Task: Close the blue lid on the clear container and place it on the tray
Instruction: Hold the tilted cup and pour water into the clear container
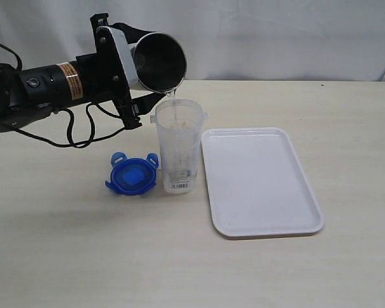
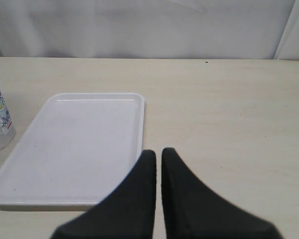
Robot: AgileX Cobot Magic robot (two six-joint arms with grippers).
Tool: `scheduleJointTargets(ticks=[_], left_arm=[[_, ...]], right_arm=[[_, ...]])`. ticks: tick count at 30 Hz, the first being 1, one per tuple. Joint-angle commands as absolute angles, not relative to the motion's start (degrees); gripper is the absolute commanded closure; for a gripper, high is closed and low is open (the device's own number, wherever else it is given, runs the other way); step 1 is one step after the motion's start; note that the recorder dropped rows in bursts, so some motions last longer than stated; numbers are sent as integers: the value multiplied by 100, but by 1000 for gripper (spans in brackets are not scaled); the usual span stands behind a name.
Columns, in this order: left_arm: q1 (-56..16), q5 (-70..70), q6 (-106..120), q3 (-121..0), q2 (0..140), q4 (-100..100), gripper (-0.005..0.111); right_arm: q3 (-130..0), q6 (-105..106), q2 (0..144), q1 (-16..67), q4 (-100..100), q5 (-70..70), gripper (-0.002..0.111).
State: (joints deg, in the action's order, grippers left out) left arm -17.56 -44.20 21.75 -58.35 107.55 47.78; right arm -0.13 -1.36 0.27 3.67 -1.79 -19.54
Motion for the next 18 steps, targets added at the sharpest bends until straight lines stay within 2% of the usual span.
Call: scheduleJointTargets(ticks=[1, 18], left_arm=[[-1778, -4696, 2325, -5945, 10633, 4585, 107], [-1778, -4569, 2567, -5945, 10633, 4599, 107]], right_arm=[[0, -105, 0, 329, -176, -1964, 104], [0, -105, 0, 329, -176, -1964, 104]])
